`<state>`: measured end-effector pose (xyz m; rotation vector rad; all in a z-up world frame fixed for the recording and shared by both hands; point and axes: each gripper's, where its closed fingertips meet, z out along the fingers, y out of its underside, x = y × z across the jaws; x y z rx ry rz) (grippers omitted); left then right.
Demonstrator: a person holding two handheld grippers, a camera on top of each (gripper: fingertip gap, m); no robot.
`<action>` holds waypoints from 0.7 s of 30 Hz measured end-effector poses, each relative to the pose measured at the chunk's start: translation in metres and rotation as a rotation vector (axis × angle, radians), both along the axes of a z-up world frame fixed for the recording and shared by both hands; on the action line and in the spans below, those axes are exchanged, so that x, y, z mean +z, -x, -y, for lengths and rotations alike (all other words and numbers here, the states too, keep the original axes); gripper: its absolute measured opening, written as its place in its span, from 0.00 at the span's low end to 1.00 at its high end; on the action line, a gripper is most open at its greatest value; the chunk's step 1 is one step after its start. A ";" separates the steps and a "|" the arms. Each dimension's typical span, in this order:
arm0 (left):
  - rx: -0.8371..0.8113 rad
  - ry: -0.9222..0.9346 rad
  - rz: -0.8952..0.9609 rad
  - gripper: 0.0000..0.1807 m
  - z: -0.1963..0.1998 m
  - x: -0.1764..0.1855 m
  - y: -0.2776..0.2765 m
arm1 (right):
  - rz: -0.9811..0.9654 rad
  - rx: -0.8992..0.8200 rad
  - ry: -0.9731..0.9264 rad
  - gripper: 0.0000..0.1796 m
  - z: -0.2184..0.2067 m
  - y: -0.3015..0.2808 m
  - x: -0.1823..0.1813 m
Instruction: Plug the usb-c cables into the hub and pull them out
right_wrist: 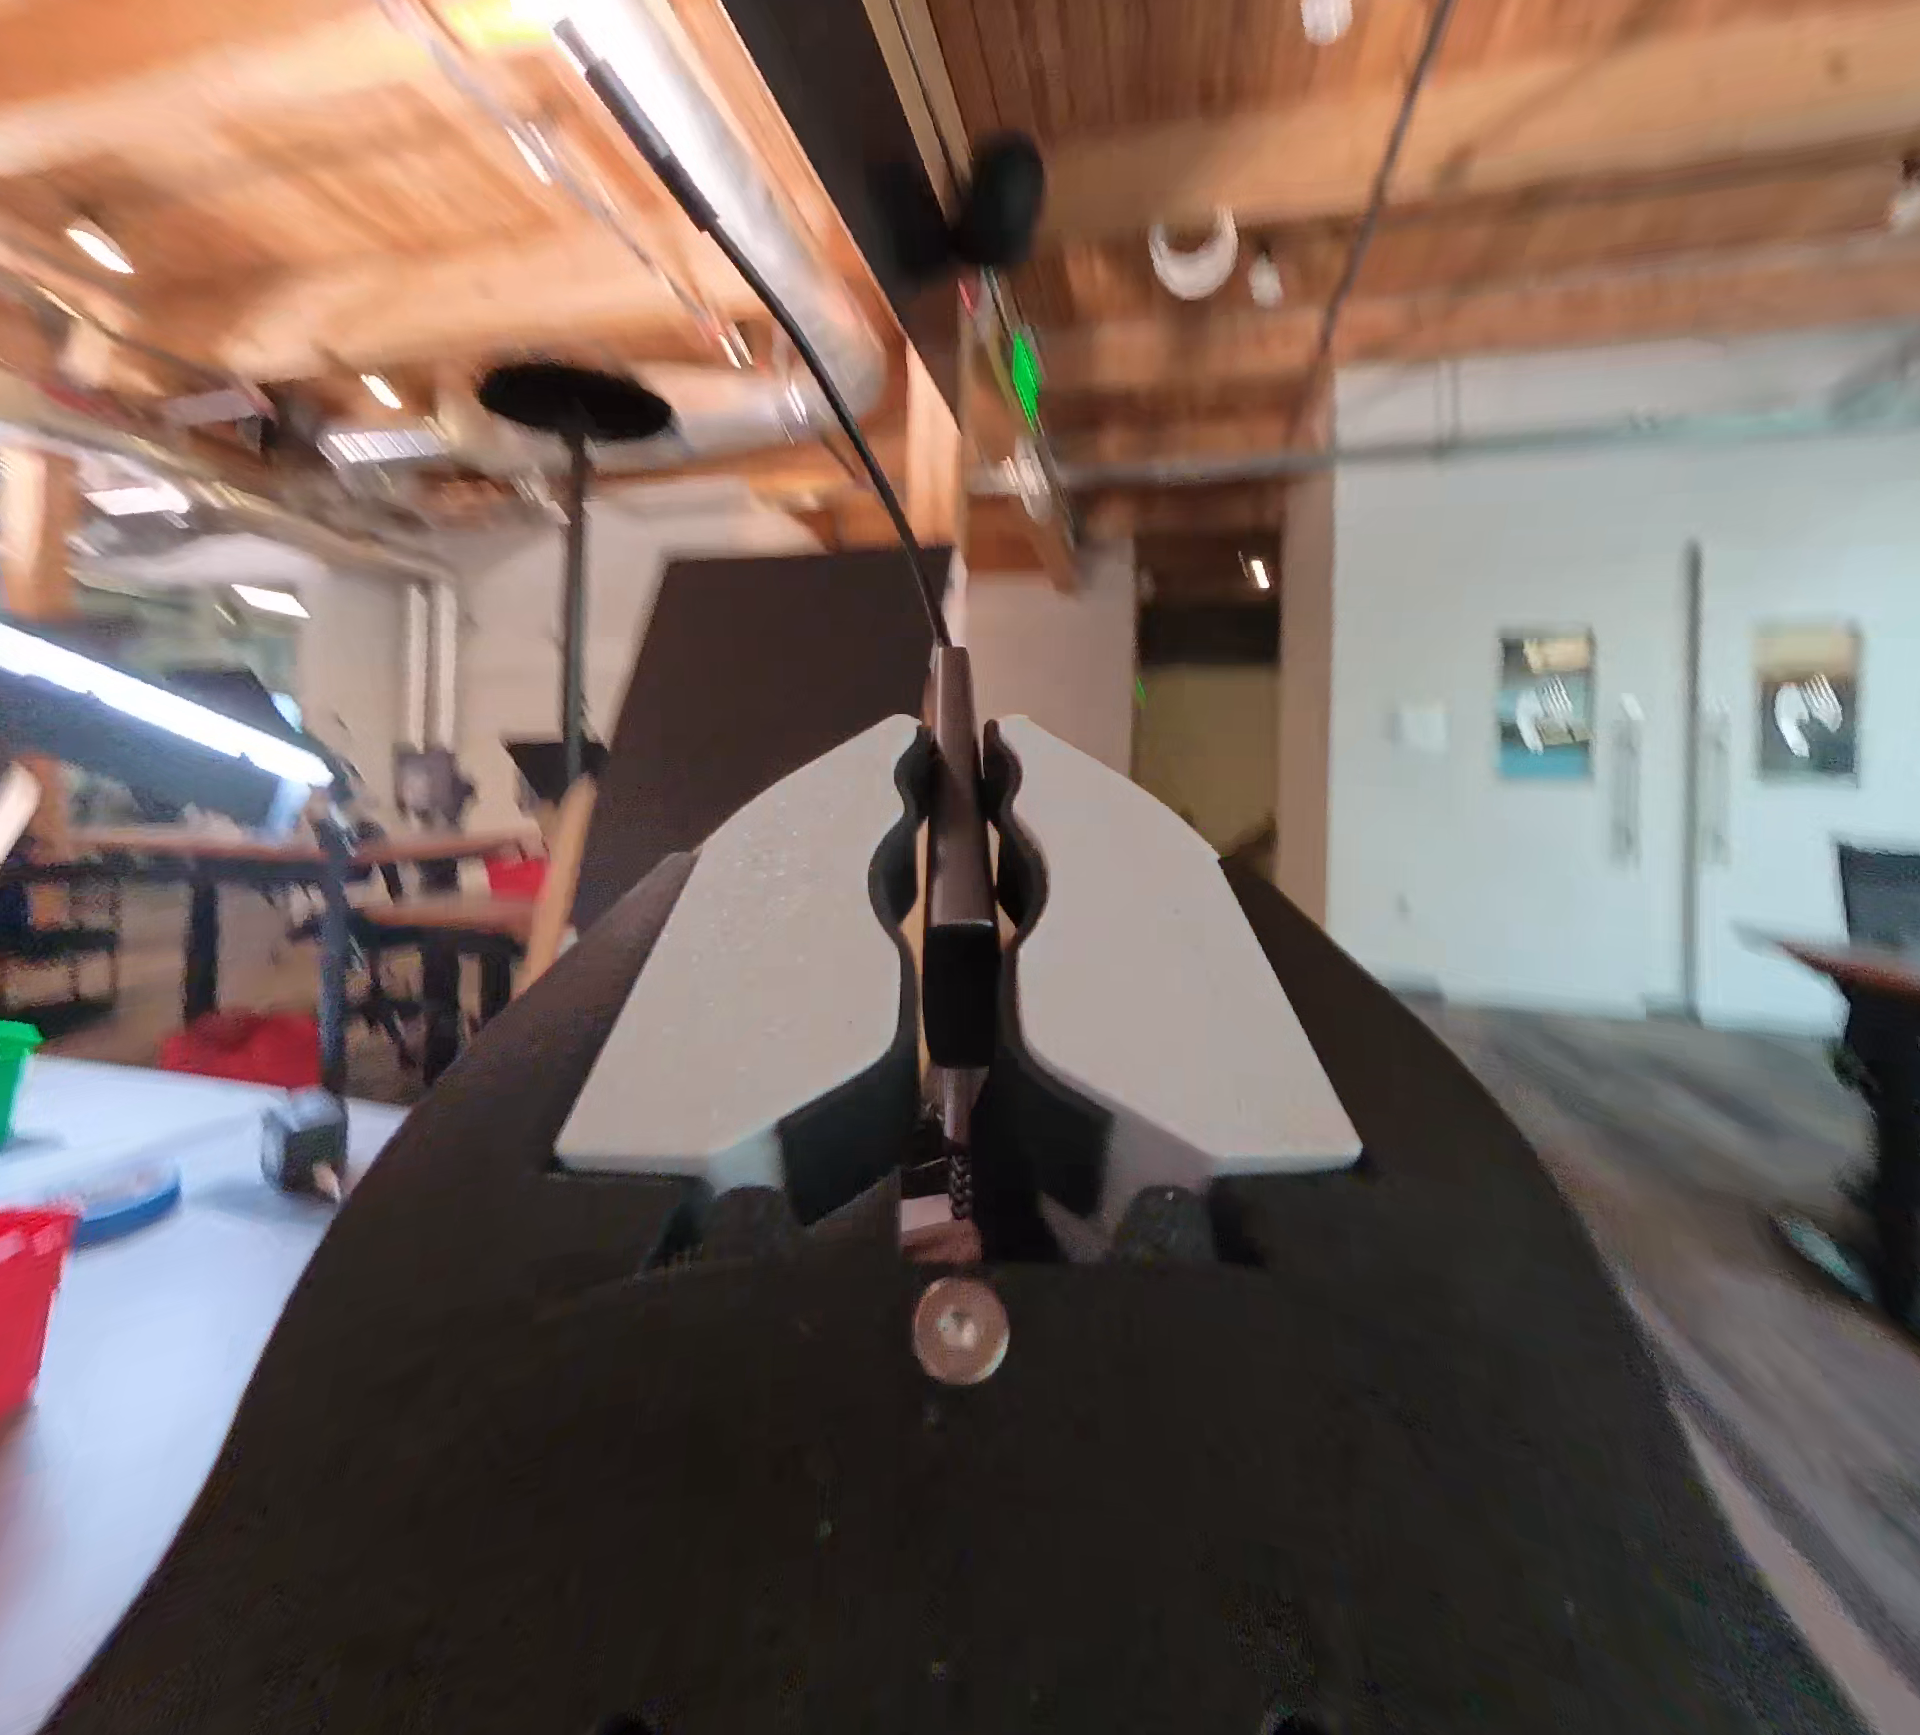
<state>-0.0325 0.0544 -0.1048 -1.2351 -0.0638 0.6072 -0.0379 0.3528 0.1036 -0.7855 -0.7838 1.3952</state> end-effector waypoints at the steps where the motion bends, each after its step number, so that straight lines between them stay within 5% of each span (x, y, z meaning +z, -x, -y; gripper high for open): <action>1: -0.004 0.008 -0.004 0.23 -0.001 -0.001 -0.001 | 0.108 -0.032 0.026 0.05 -0.009 0.009 -0.025; 7: -0.021 0.008 -0.063 0.22 -0.002 0.002 -0.010 | 0.756 -0.324 -0.008 0.05 -0.057 0.024 -0.171; 11: -0.035 0.032 -0.087 0.22 -0.007 0.000 -0.015 | 1.034 -0.321 -0.083 0.06 -0.052 0.015 -0.223; 15: -0.041 0.035 -0.127 0.22 -0.007 0.001 -0.020 | 1.054 -0.381 -0.177 0.14 -0.047 0.009 -0.226; 21: -0.096 0.132 -0.088 0.22 -0.019 -0.016 -0.024 | 0.924 -0.296 -0.240 0.29 -0.011 -0.010 -0.180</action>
